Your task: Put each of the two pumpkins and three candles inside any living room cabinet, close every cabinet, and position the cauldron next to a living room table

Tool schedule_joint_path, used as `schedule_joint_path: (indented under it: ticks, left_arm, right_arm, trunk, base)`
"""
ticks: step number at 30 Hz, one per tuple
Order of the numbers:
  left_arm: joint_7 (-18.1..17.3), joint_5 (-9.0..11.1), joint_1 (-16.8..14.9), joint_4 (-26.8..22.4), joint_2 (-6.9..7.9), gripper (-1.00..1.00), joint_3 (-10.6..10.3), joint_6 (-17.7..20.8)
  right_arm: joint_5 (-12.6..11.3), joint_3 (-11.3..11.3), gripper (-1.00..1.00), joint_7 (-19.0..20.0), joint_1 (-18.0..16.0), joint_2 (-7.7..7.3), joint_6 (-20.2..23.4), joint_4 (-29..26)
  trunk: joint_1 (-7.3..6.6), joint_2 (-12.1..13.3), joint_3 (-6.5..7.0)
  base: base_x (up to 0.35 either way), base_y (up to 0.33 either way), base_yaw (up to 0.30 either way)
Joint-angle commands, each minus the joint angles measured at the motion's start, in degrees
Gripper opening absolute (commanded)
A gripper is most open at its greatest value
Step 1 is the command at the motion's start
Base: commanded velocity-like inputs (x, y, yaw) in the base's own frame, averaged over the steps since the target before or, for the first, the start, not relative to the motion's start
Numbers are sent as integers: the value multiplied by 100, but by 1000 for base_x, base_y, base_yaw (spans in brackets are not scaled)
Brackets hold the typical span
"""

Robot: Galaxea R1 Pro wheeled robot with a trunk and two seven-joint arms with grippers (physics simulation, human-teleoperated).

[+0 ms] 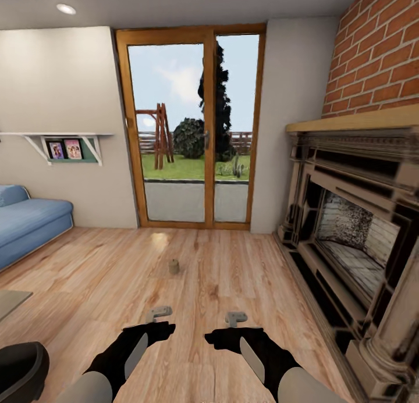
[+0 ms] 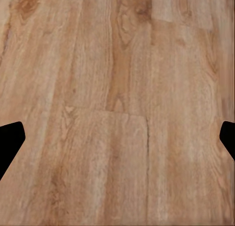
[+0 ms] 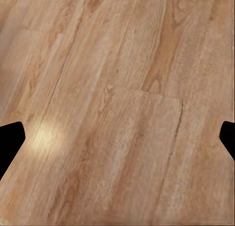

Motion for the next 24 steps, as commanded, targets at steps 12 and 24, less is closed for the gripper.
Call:
schedule_joint_path:
  ticks: [12,24]
  left_arm:
    - [-3,73,0,-12,-13,100,-5,45]
    - [3,118,0,-356,15,100,47,95]
  right_arm:
    - [-12,11,100,8,-5,0,22,-3]
    - [-12,-13,100,88,-5,0,22,-3]
  trunk:
    - [-2,-3,50]
    - [-2,-3,106]
  base:
    - [-13,0,-277]
    - [-30,12,-274]
